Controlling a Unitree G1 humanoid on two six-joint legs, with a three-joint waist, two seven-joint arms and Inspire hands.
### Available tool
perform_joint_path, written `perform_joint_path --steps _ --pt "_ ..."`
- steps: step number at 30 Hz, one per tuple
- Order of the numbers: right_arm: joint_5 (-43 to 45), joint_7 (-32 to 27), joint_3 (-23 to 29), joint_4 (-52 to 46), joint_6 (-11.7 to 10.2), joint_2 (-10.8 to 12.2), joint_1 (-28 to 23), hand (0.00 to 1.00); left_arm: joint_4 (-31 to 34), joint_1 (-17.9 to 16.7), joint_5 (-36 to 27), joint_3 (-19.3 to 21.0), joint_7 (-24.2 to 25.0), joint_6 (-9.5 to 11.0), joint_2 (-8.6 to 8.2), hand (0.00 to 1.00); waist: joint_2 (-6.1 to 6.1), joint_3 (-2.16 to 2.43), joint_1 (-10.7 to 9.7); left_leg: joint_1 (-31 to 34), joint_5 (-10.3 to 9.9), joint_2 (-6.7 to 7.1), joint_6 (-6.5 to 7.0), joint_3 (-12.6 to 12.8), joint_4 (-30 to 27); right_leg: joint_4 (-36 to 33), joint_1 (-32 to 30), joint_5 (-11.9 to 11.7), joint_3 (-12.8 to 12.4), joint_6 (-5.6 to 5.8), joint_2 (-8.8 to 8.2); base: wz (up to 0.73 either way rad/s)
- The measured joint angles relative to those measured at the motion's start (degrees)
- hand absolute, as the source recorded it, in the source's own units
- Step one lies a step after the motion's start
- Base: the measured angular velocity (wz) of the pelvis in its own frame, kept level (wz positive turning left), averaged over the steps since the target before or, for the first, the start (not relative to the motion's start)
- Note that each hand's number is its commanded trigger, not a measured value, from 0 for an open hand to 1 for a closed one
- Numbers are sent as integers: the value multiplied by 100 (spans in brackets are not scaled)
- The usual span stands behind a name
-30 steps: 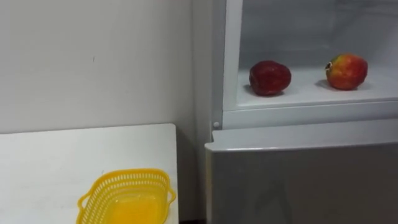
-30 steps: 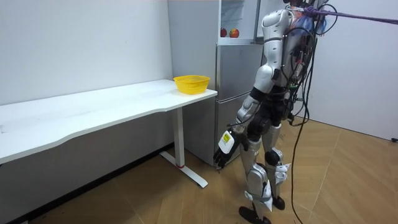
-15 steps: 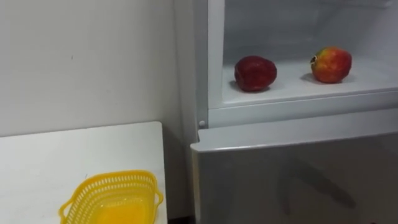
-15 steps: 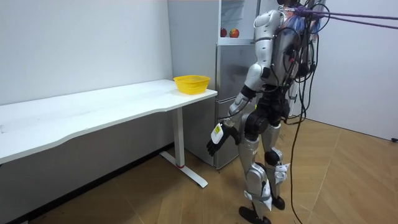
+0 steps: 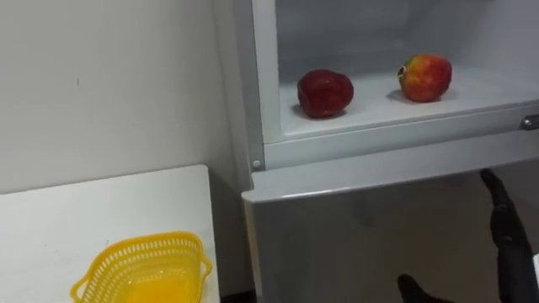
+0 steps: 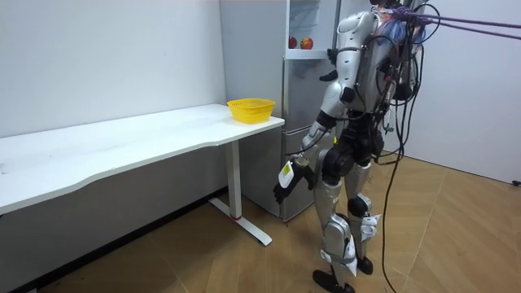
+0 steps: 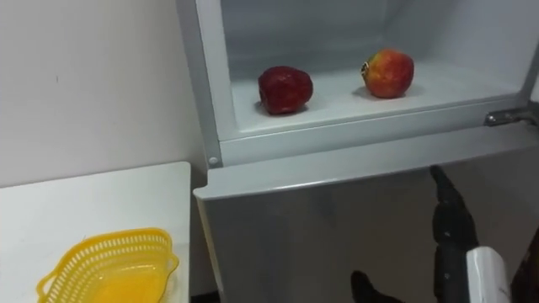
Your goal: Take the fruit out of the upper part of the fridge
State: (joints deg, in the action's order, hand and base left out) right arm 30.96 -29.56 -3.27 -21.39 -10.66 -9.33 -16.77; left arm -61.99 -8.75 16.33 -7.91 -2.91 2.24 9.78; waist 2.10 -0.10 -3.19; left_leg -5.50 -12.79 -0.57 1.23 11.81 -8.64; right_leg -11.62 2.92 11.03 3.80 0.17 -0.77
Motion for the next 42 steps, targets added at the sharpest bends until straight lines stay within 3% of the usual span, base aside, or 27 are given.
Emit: perform_joint_path --steps 5,7,11,15,21,26,31,35,42 --pt "52 -284 -132 -139 -25 -15 369 0 -250 68 -106 -189 -6 6 80 0 -125 70 59 8 4 7 -1 -21 -11 3 9 1 15 2 -3 0" --pt "65 -363 -191 -207 -70 -15 530 0 -281 76 -106 -255 -1 6 127 0 -165 78 57 -3 5 6 -2 -29 -15 6 28 1 25 2 -3 0" --pt "72 -438 -285 -226 -181 -15 678 0 -288 69 -88 -390 16 4 231 0 -250 55 112 -7 4 6 -1 -64 -18 8 51 -1 71 2 -8 5" --pt "88 -442 -286 -228 -190 -67 747 0 -330 31 84 -381 21 -88 228 0 -283 44 202 5 4 4 -1 -111 -8 7 48 -2 174 2 -15 4" --pt "53 -607 -197 -229 -188 -375 1387 0 -329 -75 445 -332 138 -244 228 0 -323 41 224 31 10 4 -11 -264 -41 27 97 -2 392 2 -34 12" --pt "-160 -625 198 -156 -187 -452 2048 0 -327 -122 446 3 218 -263 229 0 -530 -2 251 77 24 13 -28 -434 -124 113 198 -5 634 -4 -57 20" --pt "-115 -776 297 203 -179 -493 2268 0 -320 -136 466 113 243 -347 229 0 -643 4 424 95 24 21 -28 -493 -186 107 212 -5 749 -4 -83 6" --pt "-144 -729 299 642 -97 -692 2601 0 -308 -143 597 115 254 -453 224 0 -654 10 530 96 25 42 -21 -628 -181 98 273 -5 816 -4 -99 9" --pt "-148 -607 374 1243 54 -709 3288 0 -52 -229 912 285 495 -587 191 0 -621 2 542 124 34 44 -33 -784 -233 100 353 -6 972 -6 -96 12"
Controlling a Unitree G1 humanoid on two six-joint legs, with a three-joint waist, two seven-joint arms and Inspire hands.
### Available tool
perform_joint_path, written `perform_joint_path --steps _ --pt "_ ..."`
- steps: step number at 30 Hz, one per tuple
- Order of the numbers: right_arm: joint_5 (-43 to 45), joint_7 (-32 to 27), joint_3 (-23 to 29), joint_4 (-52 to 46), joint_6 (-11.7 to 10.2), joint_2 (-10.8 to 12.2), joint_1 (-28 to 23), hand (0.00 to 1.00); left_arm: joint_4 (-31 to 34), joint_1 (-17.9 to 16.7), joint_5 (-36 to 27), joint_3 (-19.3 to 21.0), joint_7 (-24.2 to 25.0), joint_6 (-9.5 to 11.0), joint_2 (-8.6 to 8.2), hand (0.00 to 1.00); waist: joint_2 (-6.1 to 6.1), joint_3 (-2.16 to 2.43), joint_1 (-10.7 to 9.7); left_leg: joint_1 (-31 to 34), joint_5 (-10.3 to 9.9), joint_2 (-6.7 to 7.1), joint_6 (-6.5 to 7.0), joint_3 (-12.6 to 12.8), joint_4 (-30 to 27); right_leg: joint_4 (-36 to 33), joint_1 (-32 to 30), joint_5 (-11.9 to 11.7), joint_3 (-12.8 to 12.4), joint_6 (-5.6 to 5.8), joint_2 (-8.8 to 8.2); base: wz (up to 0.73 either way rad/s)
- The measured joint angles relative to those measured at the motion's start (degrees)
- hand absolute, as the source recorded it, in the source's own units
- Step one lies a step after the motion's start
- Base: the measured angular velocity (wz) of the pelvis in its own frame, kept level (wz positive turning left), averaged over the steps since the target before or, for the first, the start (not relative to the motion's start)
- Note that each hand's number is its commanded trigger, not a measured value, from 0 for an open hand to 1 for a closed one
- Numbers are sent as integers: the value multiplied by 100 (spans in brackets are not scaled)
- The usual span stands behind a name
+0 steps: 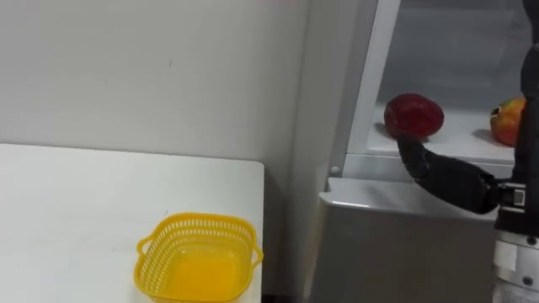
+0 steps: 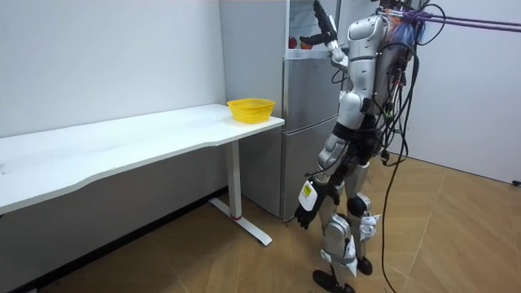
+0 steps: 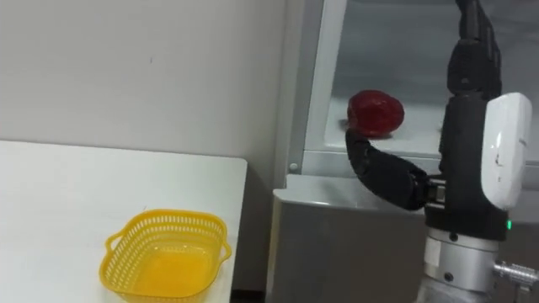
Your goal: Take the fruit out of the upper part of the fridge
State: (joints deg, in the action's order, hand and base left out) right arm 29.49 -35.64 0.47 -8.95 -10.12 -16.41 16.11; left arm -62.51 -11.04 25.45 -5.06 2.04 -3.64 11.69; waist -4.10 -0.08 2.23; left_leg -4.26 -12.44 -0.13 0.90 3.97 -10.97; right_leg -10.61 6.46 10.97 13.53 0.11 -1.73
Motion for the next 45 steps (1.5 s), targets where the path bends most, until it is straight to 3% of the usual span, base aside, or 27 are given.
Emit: perform_joint_path --steps 6,15,18,21,26,33,41,45 --pt "-168 27 99 379 147 -153 221 0 69 85 3 193 -4 2 -8 0 -16 12 128 8 0 12 0 -101 -26 -1 32 0 91 0 -7 8" --pt "-234 284 74 734 315 -426 373 0 200 142 114 436 35 -10 2 0 -86 -38 355 13 2 6 -3 -132 -45 2 35 1 171 1 -6 2" --pt "-237 280 79 1075 512 -493 635 0 189 82 145 429 34 -112 10 0 -143 -6 349 54 2 14 -3 -176 -47 5 21 0 244 1 -13 8" --pt "-469 284 69 1161 574 -708 709 0 189 41 140 430 20 -133 32 0 -187 17 370 61 4 20 -4 -246 -83 5 32 0 395 1 -23 14" --pt "-809 407 14 1782 602 -850 1120 0 192 23 108 423 -32 -132 73 0 -200 1 378 42 7 29 -2 -283 -137 33 127 0 442 1 -29 7" --pt "-873 741 -141 2165 629 -874 1213 0 191 46 115 424 53 -135 86 0 -231 -38 372 142 7 53 -1 -350 -171 86 137 0 480 1 -46 3" --pt "-1282 1287 -138 2374 632 -1350 1279 0 235 46 123 441 138 -121 114 0 -343 19 378 174 32 91 22 -377 -168 84 113 -3 481 -4 -75 1" --pt "-1391 1501 -138 2536 648 -1379 1353 0 303 47 119 441 134 -121 172 0 -391 6 358 170 32 85 22 -377 -170 84 115 -3 478 -4 -69 0"
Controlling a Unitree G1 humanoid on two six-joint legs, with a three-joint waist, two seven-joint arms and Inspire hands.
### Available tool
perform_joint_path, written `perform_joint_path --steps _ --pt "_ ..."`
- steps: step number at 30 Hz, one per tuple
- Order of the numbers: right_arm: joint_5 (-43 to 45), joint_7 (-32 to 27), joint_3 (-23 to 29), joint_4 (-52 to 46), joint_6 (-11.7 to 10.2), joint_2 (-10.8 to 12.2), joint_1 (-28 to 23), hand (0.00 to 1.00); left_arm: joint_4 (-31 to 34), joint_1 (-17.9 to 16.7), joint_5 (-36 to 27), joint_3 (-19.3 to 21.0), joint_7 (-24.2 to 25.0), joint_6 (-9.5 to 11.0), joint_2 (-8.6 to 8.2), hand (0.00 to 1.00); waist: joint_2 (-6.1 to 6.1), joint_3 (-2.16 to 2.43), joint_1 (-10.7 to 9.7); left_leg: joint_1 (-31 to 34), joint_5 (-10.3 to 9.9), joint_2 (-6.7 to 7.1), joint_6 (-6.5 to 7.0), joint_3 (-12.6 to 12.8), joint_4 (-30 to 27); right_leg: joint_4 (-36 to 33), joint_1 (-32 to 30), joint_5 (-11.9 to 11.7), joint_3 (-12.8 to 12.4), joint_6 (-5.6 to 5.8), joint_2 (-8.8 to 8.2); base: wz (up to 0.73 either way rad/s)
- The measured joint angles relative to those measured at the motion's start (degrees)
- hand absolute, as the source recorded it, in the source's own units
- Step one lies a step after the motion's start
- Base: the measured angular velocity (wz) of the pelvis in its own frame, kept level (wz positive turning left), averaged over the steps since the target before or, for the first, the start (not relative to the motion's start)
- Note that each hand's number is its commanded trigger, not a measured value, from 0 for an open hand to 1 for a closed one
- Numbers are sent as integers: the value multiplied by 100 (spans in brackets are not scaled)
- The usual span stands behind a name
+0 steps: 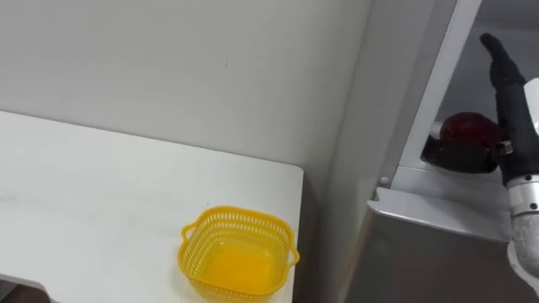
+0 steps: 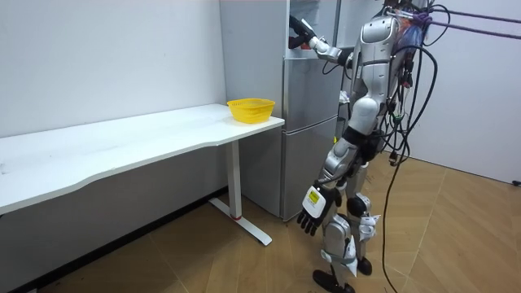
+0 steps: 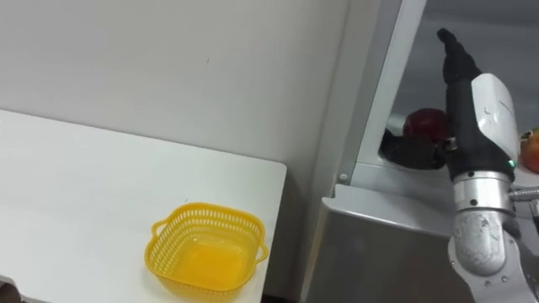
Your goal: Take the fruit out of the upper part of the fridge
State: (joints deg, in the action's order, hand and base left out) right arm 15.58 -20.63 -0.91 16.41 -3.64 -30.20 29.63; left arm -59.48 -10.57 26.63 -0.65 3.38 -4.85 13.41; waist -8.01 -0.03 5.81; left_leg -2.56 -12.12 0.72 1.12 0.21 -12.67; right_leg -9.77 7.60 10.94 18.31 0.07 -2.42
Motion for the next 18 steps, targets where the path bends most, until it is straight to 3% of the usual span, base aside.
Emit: perform_joint_path --steps 9,15,18 --pt "-42 220 -1 129 4 -2 25 0 137 -36 -4 -2 -25 -12 15 0 -29 12 1 -23 0 1 0 0 -1 -2 26 -1 -23 -1 -1 0" --pt "-593 685 -2 777 25 -14 398 0 142 -69 34 15 26 -40 14 0 48 -41 -84 1 -4 -2 2 -61 -72 -6 48 -9 -13 -15 -4 4" --pt "-833 1005 8 801 123 -76 423 4 153 -101 42 39 140 -151 13 0 108 -36 -86 4 -3 -2 2 -62 -77 -14 43 -10 -30 -16 -4 0"
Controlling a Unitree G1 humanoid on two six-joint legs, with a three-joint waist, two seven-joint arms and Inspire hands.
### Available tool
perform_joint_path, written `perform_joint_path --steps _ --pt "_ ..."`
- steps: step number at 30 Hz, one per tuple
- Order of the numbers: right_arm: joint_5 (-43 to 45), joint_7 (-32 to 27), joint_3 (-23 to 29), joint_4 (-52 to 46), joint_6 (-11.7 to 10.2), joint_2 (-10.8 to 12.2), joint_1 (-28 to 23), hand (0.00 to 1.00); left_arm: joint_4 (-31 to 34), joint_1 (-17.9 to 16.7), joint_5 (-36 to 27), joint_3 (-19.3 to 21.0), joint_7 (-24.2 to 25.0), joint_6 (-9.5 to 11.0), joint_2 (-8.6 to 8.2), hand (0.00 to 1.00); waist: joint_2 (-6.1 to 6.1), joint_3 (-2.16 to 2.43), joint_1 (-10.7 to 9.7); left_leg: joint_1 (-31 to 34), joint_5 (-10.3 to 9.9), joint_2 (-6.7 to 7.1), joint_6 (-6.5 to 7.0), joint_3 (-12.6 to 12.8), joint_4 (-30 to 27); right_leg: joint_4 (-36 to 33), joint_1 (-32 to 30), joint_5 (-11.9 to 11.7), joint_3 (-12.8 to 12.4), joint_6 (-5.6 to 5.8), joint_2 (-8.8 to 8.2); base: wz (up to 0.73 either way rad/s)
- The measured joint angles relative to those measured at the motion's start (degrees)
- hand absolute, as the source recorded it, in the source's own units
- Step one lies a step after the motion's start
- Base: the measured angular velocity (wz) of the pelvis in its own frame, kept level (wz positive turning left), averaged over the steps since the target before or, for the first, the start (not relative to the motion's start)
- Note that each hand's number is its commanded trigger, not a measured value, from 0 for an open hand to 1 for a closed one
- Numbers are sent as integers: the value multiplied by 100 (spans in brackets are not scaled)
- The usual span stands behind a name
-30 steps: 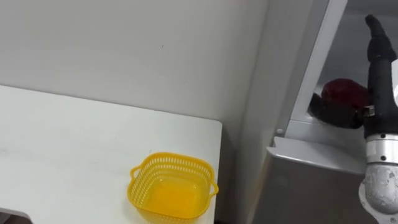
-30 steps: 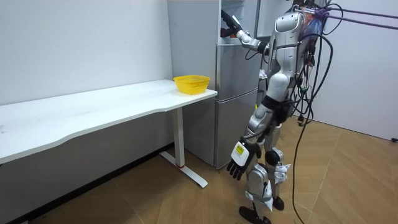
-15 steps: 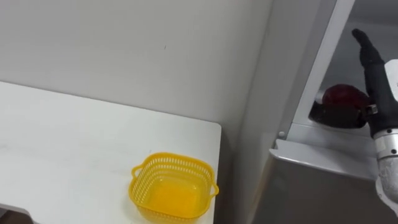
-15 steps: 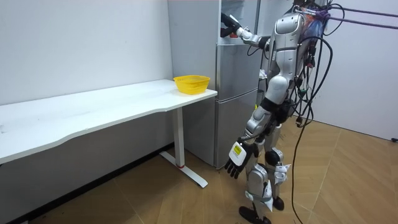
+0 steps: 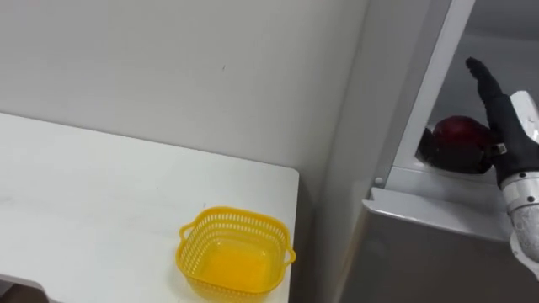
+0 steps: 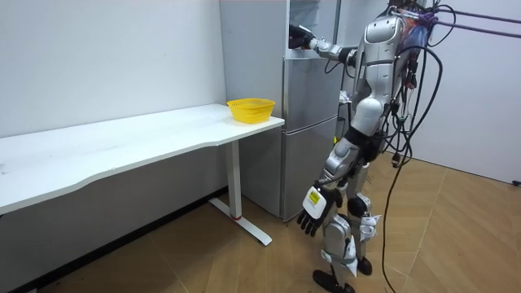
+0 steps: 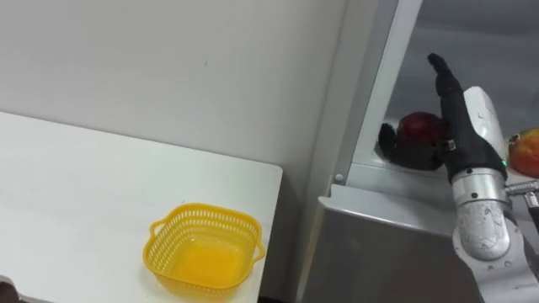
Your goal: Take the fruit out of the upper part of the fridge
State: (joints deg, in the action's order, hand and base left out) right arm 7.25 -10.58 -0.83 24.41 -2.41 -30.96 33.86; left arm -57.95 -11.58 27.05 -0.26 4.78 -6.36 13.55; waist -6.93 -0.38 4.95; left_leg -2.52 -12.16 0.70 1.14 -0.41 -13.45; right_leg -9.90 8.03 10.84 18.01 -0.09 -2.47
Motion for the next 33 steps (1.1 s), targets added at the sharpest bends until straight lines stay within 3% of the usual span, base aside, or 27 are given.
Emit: perform_joint_path --steps 1,2,3,5,9,19,33 --pt "-29 126 0 0 3 -50 7 45 8 -11 1 14 27 -33 0 0 15 12 7 2 0 0 0 2 0 -1 -7 0 -16 0 3 0" --pt "-68 246 -1 0 10 -95 10 57 17 -16 1 23 44 -64 1 0 23 27 10 -1 0 1 0 4 1 -1 -8 0 -21 0 4 0" --pt "-76 299 -3 0 21 -108 14 89 16 -17 2 28 45 -76 1 0 16 41 13 -5 1 2 0 7 2 -1 -8 0 -25 0 5 0" --pt "-75 496 -7 -2 126 -122 35 100 10 -23 2 108 46 -83 0 0 15 79 20 -34 3 1 -2 18 -12 0 4 -1 -47 -2 13 -4" --pt "-103 667 -8 1 246 -128 46 100 19 -26 2 127 43 -118 -3 0 5 84 16 -110 3 -2 -2 17 16 2 61 -1 -59 -2 13 -3" --pt "-231 777 51 192 505 -127 288 100 52 -46 -41 130 44 -421 -2 0 6 83 23 -133 1 0 -2 -4 29 6 102 -3 -58 -6 14 0" --pt "-348 895 47 187 505 -128 317 100 166 -42 -45 129 44 -462 -2 0 1 81 8 -115 1 -1 -2 -12 26 10 91 -3 -65 -6 14 0"
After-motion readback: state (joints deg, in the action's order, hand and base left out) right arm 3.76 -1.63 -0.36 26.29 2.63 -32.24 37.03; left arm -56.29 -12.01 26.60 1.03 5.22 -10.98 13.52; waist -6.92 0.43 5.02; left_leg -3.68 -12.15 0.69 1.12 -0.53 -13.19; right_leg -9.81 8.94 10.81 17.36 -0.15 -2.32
